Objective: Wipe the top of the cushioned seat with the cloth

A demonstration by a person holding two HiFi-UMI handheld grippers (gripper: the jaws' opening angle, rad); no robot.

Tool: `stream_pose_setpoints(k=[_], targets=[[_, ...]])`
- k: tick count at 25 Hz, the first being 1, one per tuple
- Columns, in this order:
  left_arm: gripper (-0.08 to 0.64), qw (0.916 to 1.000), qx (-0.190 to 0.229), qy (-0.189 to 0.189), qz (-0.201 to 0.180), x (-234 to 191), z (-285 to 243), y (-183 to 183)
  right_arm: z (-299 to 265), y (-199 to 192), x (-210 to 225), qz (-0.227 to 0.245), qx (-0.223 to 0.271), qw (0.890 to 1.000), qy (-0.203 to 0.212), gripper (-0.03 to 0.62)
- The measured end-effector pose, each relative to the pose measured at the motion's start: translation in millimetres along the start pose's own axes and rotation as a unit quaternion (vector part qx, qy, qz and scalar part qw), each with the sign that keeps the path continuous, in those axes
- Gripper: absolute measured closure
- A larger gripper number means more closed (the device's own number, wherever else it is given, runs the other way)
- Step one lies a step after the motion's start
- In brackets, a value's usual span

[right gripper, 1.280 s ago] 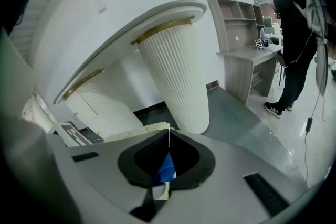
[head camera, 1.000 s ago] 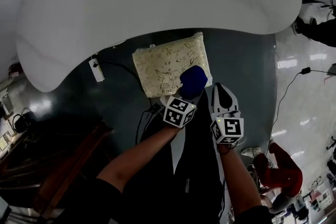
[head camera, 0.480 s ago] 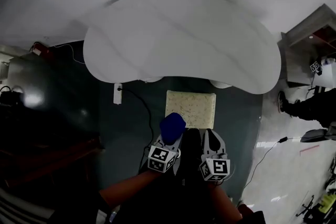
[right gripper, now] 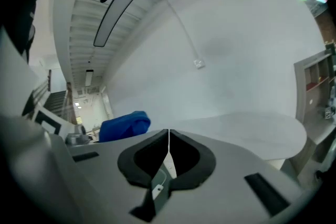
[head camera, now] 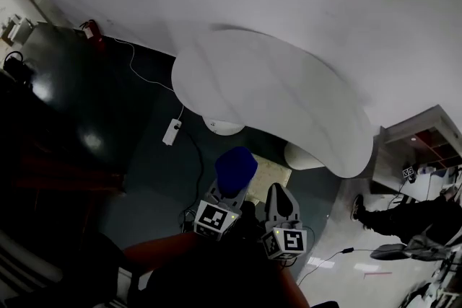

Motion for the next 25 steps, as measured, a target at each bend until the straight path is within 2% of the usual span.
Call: stream_pose_setpoints(k=[3,7,9,13,17,22,25], targets=[[0.520,0.9984,0.053,-0.009,-0.018,-4.2,9.7,32.6,-5.3,37.7,-14.9,0.028,0.038,0.999,-0.027,0.555],[0.520,0.9954,0.092,-0.013,-0.025,-4.6,20.5,57.1,-11.0,56.2,-42.5,0.084,0.056,0.995,-0.003,0.555],[0.520,0.9939,0.107,-0.015,-0.019,-3.4,24.0,62.5,-10.6,55.5,-46.1,0.094,0.055,0.994,-0.002,0.555],[0.520,0.9947,0.101,-0.014,-0.017,-3.4,22.9,63.9,-8.5,59.7,-45.1,0.098,0.051,0.994,-0.019,0.557],[0.520,0.9961,0.085,-0.018,-0.016,0.9,18.8,68.1,-2.7,70.6,-44.9,0.127,0.062,0.990,-0.031,0.557],[0.520,0.9941,0.094,-0.042,-0.036,11.5,11.9,72.3,4.3,71.5,-46.5,0.123,0.074,0.989,-0.038,0.557],[0.520,0.9937,0.097,-0.046,-0.034,13.3,12.1,72.4,8.0,71.6,-47.7,0.128,0.080,0.988,-0.043,0.557]])
Point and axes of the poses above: the fingertips, and each gripper's own axes: z backward along the fingers, x to its right, y out of its top, the point moved 7 cm from there along z, backward along the fingers, and after that the axes turned 7 degrees about -z, right-handed, at the moved point
